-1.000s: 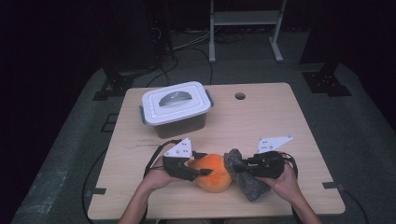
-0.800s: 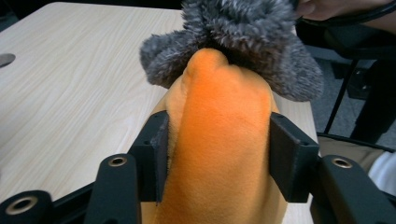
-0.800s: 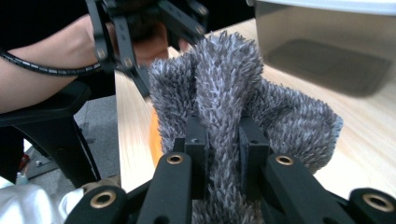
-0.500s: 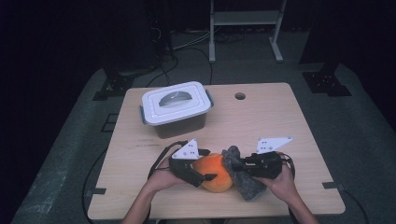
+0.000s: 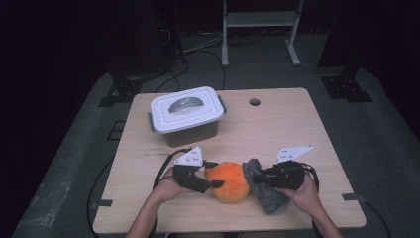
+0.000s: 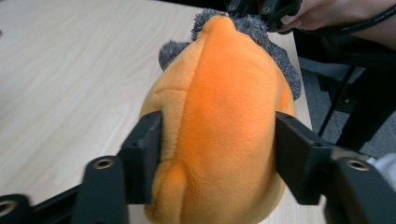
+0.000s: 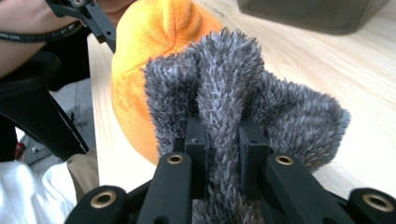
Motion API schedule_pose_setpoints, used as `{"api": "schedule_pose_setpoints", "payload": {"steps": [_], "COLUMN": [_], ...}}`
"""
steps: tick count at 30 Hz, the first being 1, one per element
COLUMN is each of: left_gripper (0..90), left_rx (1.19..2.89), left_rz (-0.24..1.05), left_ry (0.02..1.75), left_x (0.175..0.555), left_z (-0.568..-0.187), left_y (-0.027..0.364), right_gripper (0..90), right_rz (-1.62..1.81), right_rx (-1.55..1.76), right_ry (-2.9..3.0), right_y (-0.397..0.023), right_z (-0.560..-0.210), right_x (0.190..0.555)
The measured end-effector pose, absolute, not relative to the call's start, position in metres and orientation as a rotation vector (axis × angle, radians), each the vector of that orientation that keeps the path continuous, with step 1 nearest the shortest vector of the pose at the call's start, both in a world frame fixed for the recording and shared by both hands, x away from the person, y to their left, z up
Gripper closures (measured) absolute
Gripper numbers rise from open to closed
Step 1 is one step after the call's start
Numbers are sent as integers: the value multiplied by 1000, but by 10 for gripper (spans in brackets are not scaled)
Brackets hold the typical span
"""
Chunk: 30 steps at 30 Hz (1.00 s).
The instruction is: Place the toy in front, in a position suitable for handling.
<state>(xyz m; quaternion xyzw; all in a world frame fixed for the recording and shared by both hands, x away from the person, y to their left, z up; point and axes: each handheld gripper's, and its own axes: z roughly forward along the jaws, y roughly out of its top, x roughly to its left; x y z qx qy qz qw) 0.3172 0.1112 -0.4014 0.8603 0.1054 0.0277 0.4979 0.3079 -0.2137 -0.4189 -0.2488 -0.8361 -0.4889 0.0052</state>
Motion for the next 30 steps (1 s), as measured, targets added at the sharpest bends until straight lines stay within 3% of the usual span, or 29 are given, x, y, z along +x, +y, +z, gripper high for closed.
{"api": "schedule_pose_setpoints", "payload": {"steps": [9,13,14,15,20,22,26,30], "left_gripper": [416,281,281,180,118,160,353,414], "left_rx": [2117,2123,2117,2117,2134,2125,2104,2086], "left_rz": [132,125,112,107,46,15,69,86], "left_ry": [210,214,225,240,283,285,256,256], "left_x": [308,309,310,312,319,320,317,316], "left_z": [-391,-393,-394,-395,-404,-409,-408,-404], "left_y": [99,98,100,100,103,104,105,109], "right_gripper": [772,773,773,773,774,773,773,774], "right_rz": [-1753,-1687,-1670,-1651,-1633,-1621,-1584,-1567], "right_rx": [-660,-656,-661,-675,-702,-716,-741,-772], "right_ry": [-2583,-2635,-2636,-2618,-2604,-2600,-2603,-2600], "right_y": [-203,-196,-196,-199,-206,-209,-215,-222], "right_z": [-384,-390,-393,-400,-405,-408,-412,-414], "right_x": [294,294,295,298,301,302,303,304]}}
